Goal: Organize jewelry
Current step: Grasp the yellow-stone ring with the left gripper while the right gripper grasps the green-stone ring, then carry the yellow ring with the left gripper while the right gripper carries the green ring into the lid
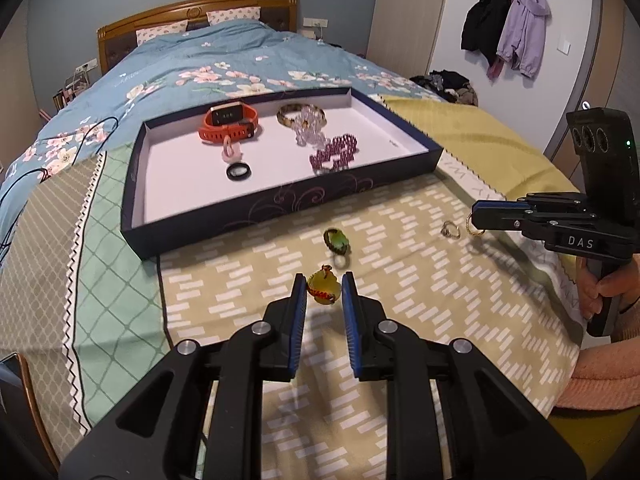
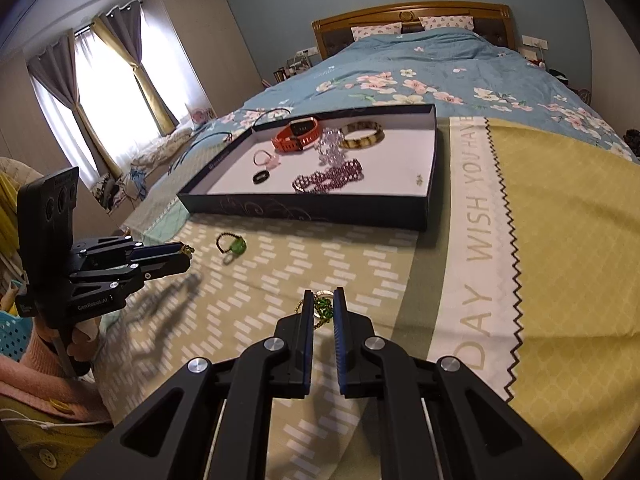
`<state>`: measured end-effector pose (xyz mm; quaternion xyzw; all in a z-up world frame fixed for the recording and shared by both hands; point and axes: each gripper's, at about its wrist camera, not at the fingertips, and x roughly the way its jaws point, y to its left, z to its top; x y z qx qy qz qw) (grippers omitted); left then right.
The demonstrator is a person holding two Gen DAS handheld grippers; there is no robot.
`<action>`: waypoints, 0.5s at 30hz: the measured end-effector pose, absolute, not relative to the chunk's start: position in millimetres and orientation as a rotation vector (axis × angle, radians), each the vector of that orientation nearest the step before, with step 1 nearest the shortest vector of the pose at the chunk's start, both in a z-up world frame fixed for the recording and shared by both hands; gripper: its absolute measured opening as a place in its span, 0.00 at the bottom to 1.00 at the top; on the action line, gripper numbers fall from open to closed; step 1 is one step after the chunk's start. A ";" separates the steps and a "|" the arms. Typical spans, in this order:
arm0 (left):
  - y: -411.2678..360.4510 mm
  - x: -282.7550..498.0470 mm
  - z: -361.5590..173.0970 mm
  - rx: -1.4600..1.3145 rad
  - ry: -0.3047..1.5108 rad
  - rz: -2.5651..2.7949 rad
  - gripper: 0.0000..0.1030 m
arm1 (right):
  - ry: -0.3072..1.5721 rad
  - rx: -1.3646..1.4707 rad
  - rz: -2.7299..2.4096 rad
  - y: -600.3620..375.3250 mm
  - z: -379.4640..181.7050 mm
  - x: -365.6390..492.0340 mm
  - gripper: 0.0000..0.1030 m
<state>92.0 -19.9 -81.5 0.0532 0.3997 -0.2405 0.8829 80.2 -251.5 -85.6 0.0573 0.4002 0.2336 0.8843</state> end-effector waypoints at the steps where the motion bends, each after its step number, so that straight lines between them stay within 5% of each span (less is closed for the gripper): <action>1: -19.2 92.1 -78.4 0.106 0.824 -0.502 0.18 | 0.829 0.121 0.489 -251.4 -84.2 80.9 0.08; 15: -17.8 94.3 -55.0 0.086 0.757 -0.498 0.18 | 0.761 0.153 0.531 -239.1 -64.9 93.3 0.08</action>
